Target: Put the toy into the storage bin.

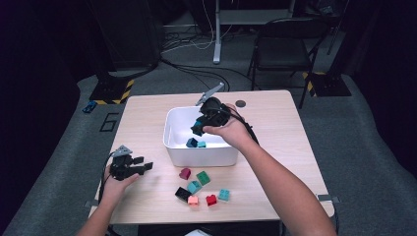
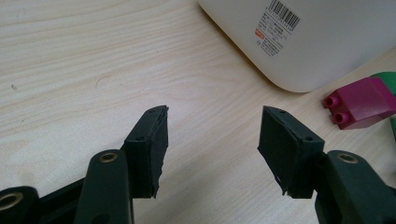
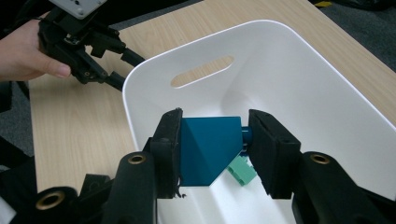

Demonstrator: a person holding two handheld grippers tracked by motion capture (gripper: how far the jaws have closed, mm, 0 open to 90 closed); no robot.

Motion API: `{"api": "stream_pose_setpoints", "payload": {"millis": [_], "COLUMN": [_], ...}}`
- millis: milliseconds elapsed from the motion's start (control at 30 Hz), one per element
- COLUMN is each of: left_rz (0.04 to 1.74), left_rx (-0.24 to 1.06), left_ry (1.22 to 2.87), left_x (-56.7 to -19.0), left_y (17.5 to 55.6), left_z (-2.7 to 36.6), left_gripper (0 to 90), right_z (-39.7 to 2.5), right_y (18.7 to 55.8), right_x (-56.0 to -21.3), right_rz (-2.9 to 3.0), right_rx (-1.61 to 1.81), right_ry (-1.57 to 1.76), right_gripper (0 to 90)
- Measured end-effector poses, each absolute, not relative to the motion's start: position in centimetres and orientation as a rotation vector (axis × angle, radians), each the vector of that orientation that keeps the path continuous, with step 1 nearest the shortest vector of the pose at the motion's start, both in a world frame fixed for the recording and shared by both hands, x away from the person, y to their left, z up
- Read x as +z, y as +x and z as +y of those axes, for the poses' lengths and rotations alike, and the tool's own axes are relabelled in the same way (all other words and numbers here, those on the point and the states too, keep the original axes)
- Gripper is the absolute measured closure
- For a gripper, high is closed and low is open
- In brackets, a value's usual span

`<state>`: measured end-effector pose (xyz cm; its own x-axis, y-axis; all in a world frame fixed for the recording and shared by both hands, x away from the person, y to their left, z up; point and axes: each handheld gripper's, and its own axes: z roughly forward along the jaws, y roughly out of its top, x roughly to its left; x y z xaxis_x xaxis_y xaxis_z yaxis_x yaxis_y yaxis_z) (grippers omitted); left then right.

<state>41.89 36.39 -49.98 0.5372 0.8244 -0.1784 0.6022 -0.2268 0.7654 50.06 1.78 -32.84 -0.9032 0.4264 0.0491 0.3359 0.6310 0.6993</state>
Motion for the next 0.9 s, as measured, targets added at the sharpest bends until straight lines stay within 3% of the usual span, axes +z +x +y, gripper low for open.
{"api": "stream_pose_setpoints", "payload": {"millis": [900], "left_rz": [1.175], "left_rx": [0.319], "left_ry": [1.946], "left_x": [-50.2], "left_y": [42.0], "left_z": [36.3], "left_gripper": [42.1], "right_z": [7.1], "right_y": [55.3], "right_x": [-38.7], "right_rz": [2.788], "right_rx": [1.031], "right_ry": [0.684], "right_gripper": [56.0]}}
